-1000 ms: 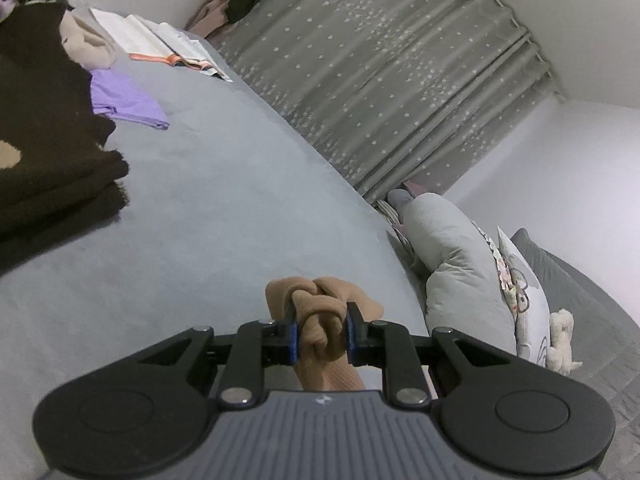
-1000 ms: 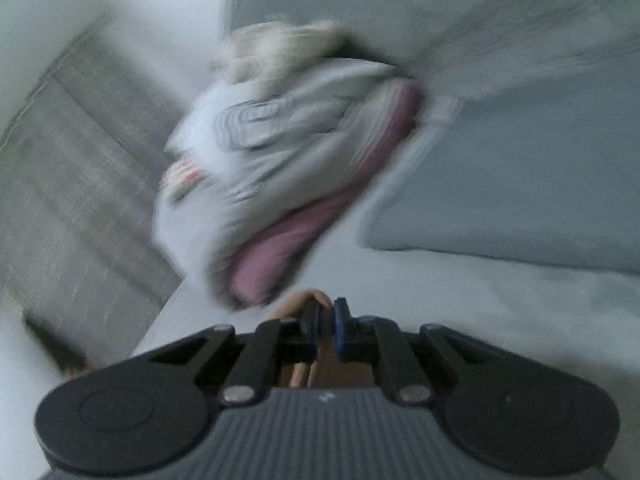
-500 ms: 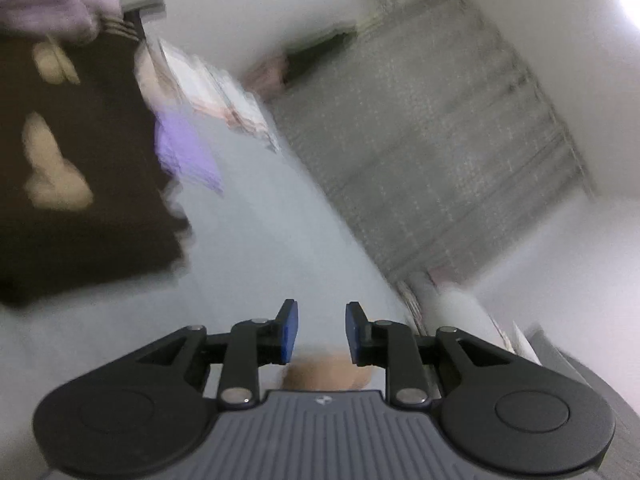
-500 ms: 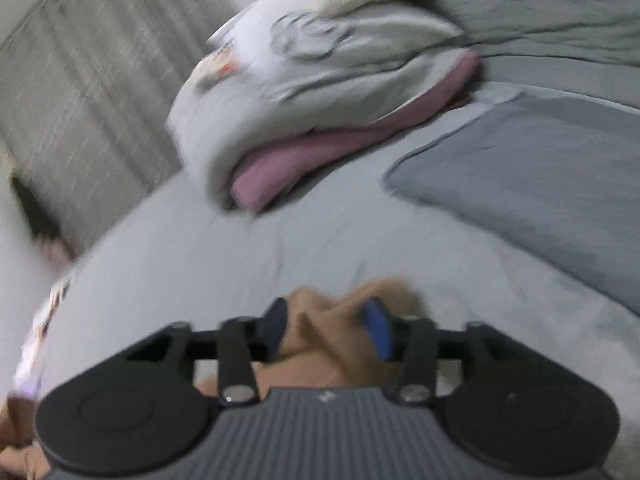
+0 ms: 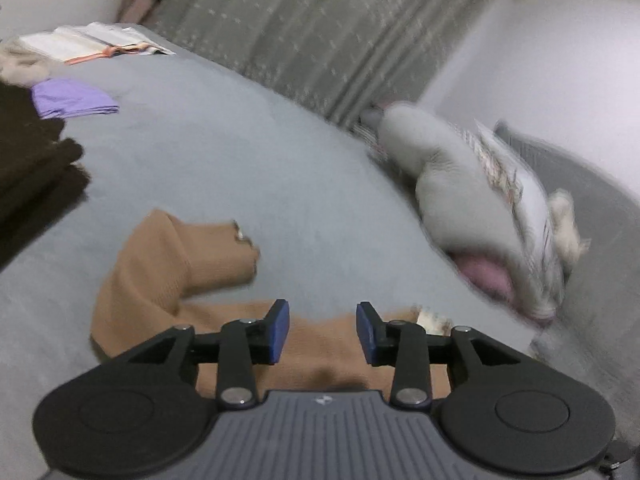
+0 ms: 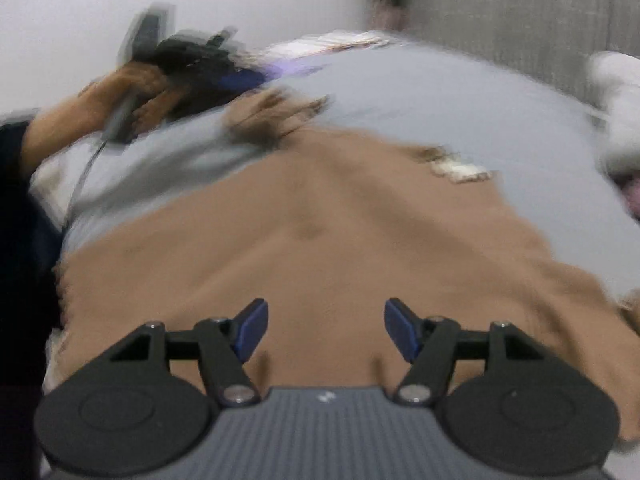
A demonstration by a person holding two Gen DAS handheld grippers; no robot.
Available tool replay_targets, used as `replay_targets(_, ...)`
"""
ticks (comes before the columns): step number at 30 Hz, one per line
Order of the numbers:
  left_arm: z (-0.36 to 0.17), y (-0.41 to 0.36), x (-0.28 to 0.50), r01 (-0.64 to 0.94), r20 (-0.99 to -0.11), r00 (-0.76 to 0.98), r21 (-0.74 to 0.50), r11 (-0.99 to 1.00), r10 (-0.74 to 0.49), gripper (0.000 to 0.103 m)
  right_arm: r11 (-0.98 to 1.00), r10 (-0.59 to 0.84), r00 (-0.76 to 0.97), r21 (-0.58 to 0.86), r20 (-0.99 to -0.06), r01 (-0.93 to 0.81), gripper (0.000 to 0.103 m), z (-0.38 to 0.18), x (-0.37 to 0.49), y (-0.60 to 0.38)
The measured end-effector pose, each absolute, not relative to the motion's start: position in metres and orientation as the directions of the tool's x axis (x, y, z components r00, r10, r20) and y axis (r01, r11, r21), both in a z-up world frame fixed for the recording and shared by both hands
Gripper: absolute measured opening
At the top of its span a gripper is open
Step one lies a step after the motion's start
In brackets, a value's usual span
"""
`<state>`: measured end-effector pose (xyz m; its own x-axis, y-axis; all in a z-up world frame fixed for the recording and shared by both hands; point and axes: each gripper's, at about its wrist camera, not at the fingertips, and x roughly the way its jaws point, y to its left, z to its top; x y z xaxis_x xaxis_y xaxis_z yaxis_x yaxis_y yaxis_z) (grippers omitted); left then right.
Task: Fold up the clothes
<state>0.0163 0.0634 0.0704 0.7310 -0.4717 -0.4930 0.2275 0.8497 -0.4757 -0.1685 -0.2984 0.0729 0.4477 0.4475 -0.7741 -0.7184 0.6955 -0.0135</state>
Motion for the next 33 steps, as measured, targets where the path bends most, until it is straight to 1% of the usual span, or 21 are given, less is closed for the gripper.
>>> replay_targets(1, 0.069, 0.059, 0.016, 0.236, -0.502, 0.725, -0.463, 0.854, -0.472, 0.035, 0.657, 0.444, 0.415, -0.027, -0.794, -0.753, 0.069, 0.071, -0.177, -0.295)
replay_targets(2, 0.069, 0.054, 0.016, 0.245, -0.51, 0.718, -0.451, 0.858, -0.474, 0.035, 0.621, 0.429, 0.381, -0.039, -0.819, -0.783, 0.076, 0.068, -0.184, -0.296)
replay_targets(4, 0.069, 0.046, 0.015, 0.268, -0.515, 0.705, -0.442, 0.856, -0.487, 0.036, 0.563, 0.382, 0.309, -0.046, -0.871, -0.825, 0.082, 0.063, -0.198, -0.304)
replay_targets(6, 0.074, 0.038, 0.009, 0.282, -0.522, 0.698, -0.428, 0.858, -0.49, 0.04, 0.583, 0.323, 0.241, -0.008, -0.915, -0.813, 0.083, 0.061, -0.207, -0.333)
replay_targets(9, 0.078, 0.023, 0.007, 0.298, -0.546, 0.7, -0.362, 0.883, -0.46, 0.045, 0.663, 0.249, 0.263, -0.033, -0.932, -0.747, 0.085, 0.061, -0.212, -0.364)
replay_targets(11, 0.08, 0.013, 0.008, 0.294, -0.562, 0.715, -0.297, 0.909, -0.415, 0.046, 0.733, 0.225, 0.288, -0.033, -0.931, -0.679, 0.091, 0.059, -0.216, -0.392)
replay_targets(12, 0.08, 0.008, 0.008, 0.294, -0.567, 0.721, -0.27, 0.917, -0.399, 0.047, 0.75, 0.229, 0.299, -0.028, -0.926, -0.66, 0.092, 0.059, -0.218, -0.399)
replay_targets(14, 0.078, 0.003, 0.01, 0.293, -0.572, 0.723, -0.254, 0.922, -0.387, 0.048, 0.764, 0.249, 0.335, -0.028, -0.909, -0.645, 0.093, 0.062, -0.219, -0.403)
replay_targets(16, 0.079, -0.003, 0.012, 0.294, -0.572, 0.719, -0.264, 0.919, -0.394, 0.048, 0.778, 0.26, 0.382, -0.042, -0.886, -0.626, 0.094, 0.067, -0.214, -0.403)
replay_targets(19, 0.091, -0.012, 0.013, 0.327, -0.55, 0.743, -0.197, 0.924, -0.38, 0.048, 0.835, 0.276, 0.467, -0.031, -0.84, -0.549, 0.095, 0.075, -0.192, -0.417)
replay_targets(21, 0.104, -0.013, 0.013, 0.325, -0.505, 0.795, -0.114, 0.939, -0.337, 0.049, 0.868, 0.281, 0.522, -0.019, -0.805, -0.496, 0.095, 0.081, -0.177, -0.427)
replay_targets(22, 0.106, -0.011, 0.015, 0.323, -0.499, 0.797, -0.12, 0.939, -0.338, 0.05, 0.883, 0.281, 0.549, -0.012, -0.787, -0.469, 0.095, 0.083, -0.17, -0.431)
replay_targets(26, 0.109, 0.005, 0.046, 0.345, -0.506, 0.719, -0.334, 0.877, -0.476, 0.051, 0.934, 0.271, 0.653, 0.027, -0.708, -0.357, 0.095, 0.094, -0.141, -0.45)
replay_targets(28, 0.107, -0.003, 0.059, 0.393, -0.547, 0.667, -0.32, 0.862, -0.507, 0.051, 0.952, 0.258, 0.701, 0.052, -0.665, -0.301, 0.095, 0.099, -0.126, -0.46)
replay_targets(31, 0.101, -0.028, 0.08, 0.481, -0.619, 0.584, -0.259, 0.838, -0.526, 0.051, 0.971, 0.231, 0.767, 0.096, -0.599, -0.217, 0.095, 0.107, -0.105, -0.474)
replay_targets(33, 0.091, -0.041, 0.1, 0.499, -0.669, 0.512, -0.28, 0.82, -0.539, 0.051, 0.961, 0.275, 0.775, 0.183, -0.569, -0.207, 0.094, 0.105, -0.079, -0.481)
